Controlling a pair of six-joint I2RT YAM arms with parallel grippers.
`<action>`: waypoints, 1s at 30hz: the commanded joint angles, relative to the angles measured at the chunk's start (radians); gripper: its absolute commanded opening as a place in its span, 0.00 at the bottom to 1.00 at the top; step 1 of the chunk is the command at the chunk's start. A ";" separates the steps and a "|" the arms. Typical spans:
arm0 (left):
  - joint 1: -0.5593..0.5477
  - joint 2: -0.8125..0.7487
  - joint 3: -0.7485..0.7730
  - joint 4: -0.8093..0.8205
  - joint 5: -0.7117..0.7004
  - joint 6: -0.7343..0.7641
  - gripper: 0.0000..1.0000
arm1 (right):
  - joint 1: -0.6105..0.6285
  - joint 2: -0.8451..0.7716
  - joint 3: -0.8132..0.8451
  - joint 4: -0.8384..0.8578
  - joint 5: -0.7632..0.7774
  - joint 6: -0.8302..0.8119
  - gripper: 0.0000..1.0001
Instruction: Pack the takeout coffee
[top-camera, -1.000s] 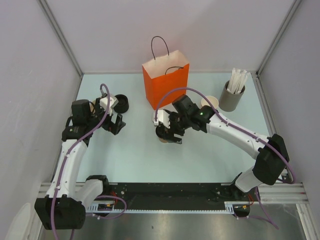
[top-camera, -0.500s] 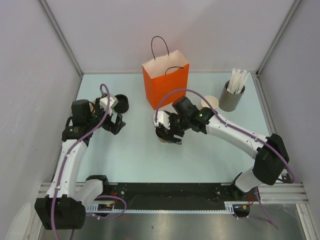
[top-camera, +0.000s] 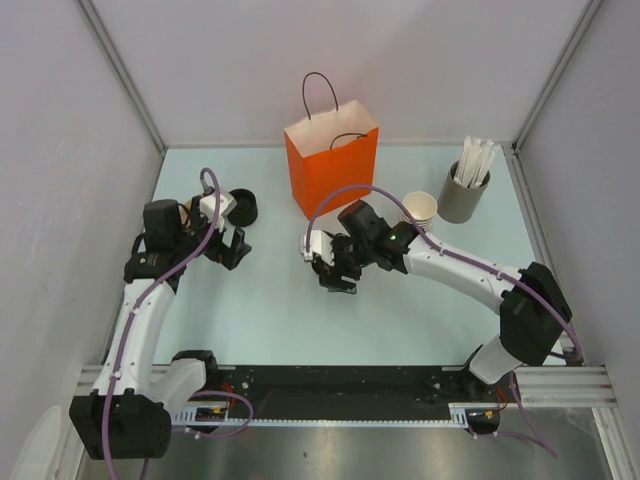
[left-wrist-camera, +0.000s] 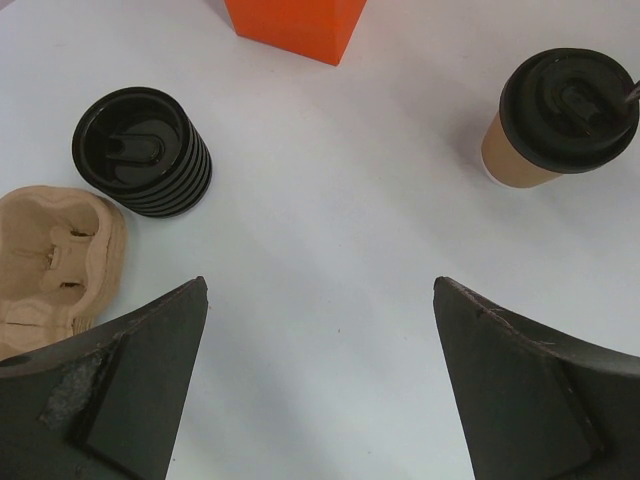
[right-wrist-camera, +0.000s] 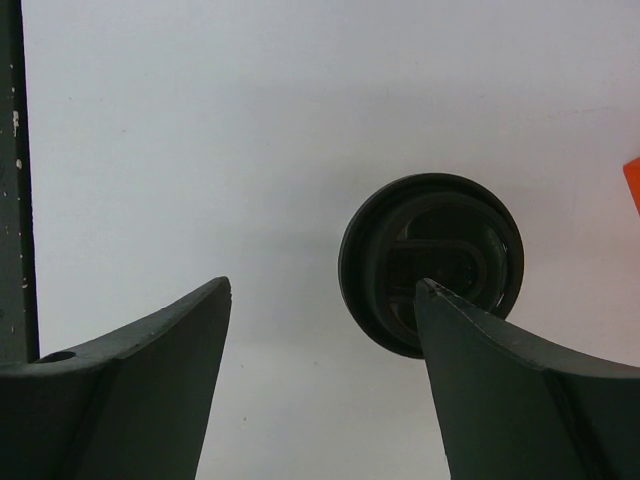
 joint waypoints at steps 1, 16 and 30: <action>0.008 -0.007 -0.008 0.032 0.032 -0.003 1.00 | 0.005 0.029 -0.003 0.082 -0.034 0.042 0.76; 0.008 -0.001 -0.010 0.031 0.037 0.000 0.99 | -0.026 0.048 -0.004 0.127 -0.039 0.086 0.56; 0.008 0.003 -0.011 0.030 0.035 0.000 0.99 | -0.032 0.061 -0.016 0.167 0.002 0.092 0.45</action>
